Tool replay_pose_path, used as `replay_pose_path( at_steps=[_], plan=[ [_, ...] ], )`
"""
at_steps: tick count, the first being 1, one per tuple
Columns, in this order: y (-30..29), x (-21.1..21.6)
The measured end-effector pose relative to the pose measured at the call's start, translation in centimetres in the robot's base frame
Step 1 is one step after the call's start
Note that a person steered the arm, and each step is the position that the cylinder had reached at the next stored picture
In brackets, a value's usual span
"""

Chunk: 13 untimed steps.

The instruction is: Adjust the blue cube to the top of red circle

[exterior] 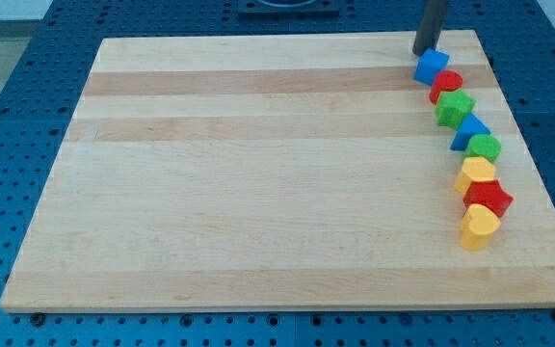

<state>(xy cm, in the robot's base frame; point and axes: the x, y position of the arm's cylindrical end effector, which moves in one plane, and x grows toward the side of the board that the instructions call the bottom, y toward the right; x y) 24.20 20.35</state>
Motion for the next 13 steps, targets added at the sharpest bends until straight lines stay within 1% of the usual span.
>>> replay_pose_path(
  at_steps=[2, 4, 5, 6, 7, 9, 10, 12, 13],
  plan=[
    [0.0, 1.6],
    [0.0, 1.8],
    [-1.5, 0.9],
    [-4.3, 0.3],
    [-5.6, 1.1],
    [-5.6, 4.5],
    [-5.5, 4.9],
    [-2.3, 4.9],
    [-3.4, 4.9]
  ],
)
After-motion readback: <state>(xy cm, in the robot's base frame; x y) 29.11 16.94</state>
